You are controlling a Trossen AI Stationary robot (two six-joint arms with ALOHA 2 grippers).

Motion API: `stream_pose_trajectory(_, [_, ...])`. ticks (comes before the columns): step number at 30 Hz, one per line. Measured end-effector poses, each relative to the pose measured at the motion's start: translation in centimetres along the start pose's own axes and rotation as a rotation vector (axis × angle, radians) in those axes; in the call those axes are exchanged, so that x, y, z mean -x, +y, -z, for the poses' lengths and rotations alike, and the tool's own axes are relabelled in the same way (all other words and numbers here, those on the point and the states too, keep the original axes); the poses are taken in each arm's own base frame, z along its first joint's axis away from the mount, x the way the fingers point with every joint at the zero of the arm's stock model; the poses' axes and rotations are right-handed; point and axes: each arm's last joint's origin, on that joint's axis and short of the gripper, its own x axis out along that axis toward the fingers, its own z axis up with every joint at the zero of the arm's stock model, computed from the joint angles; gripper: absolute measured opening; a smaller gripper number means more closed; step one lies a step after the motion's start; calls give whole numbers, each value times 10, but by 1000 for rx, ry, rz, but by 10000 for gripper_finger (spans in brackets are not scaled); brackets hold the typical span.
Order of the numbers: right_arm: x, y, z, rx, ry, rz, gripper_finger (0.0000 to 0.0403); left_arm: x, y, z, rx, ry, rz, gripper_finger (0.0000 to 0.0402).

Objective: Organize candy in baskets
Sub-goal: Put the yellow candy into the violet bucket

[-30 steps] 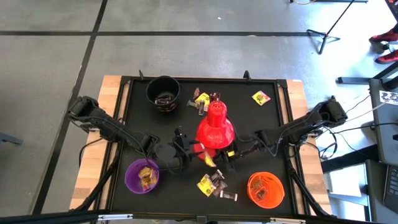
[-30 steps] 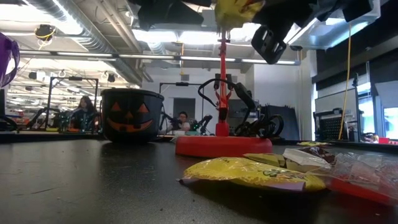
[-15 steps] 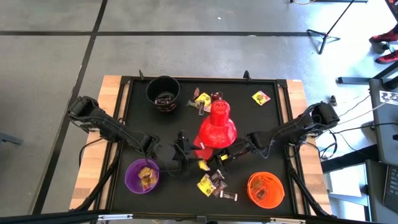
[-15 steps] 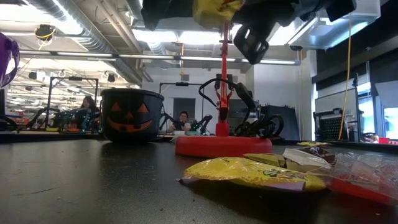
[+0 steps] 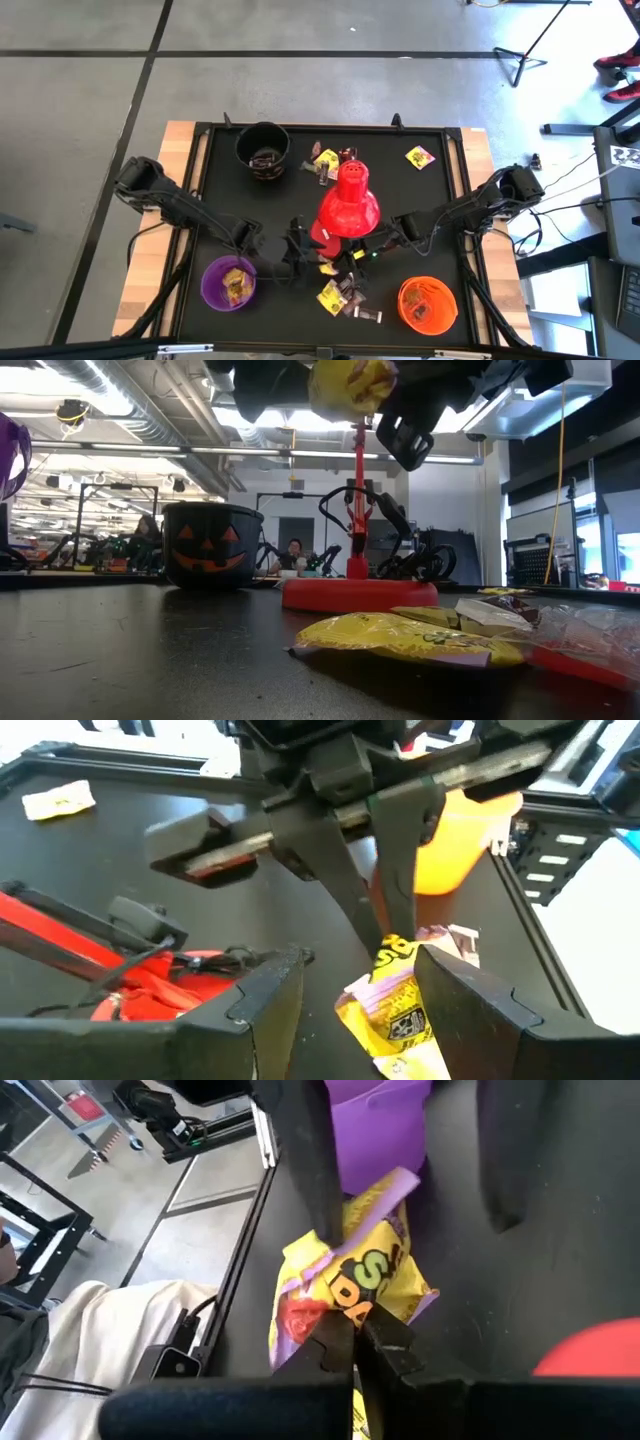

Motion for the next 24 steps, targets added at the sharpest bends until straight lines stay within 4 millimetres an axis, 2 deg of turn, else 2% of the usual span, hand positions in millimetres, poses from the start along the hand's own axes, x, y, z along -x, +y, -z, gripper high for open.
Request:
stream_pose_trajectory(7, [0, -1, 1, 0, 3, 15, 1, -3, -1, 4, -15, 26, 29, 184])
stream_pose_trajectory(11, [0, -1, 1, 3, 1, 22, 1, -3, -2, 4, -31, 28, 35, 140])
stream_pose_trajectory(19, [0, -2, 1, 7, 3, 36, 1, -2, -3, 5, -79, 40, 78, 13])
stream_pose_trajectory(24, [0, -2, 1, 33, 4, 34, 1, -2, -3, 5, -92, 43, 87, 2])
